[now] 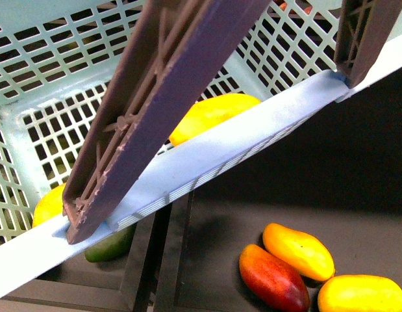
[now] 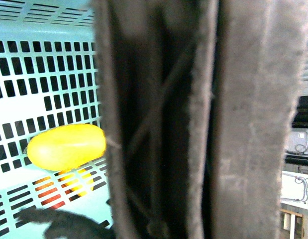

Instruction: Pick lemon and mango into basket

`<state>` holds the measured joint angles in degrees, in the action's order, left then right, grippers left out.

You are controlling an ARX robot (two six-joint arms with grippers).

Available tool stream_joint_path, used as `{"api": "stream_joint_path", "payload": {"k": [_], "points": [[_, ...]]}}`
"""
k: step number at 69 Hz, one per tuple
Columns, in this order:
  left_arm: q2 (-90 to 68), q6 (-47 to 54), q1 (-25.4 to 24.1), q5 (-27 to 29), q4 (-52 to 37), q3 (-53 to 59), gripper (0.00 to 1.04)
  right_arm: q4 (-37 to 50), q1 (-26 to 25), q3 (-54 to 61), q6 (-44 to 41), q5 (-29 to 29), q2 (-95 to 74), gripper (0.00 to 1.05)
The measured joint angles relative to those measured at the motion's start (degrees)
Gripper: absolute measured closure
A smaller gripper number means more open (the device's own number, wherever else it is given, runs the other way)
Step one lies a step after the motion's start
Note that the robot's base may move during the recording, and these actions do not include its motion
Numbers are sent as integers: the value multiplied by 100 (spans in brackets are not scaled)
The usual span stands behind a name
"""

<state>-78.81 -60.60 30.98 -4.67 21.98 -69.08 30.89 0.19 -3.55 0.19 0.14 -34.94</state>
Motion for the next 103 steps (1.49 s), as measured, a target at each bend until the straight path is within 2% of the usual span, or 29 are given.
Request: {"api": "stream_joint_path", "payload": {"k": [12, 19, 52, 86, 93, 103], "points": [[0, -2, 0, -4, 0, 0, 91, -321, 0, 122, 0, 0, 433, 103], [0, 0, -2, -2, 0, 0, 91, -192, 0, 254, 0, -7, 542, 103], [0, 2, 0, -7, 0, -2, 91, -1344, 0, 256, 0, -13, 1751, 103], [0, 0, 0, -13, 0, 0, 91, -2055, 0, 256, 0, -13, 2459, 103], [0, 0, 0, -11, 0, 0, 91, -2905, 0, 254, 2, -9, 3117, 103], [0, 0, -2, -4, 0, 0, 91, -3071, 0, 254, 0, -9, 3440, 103]]}}
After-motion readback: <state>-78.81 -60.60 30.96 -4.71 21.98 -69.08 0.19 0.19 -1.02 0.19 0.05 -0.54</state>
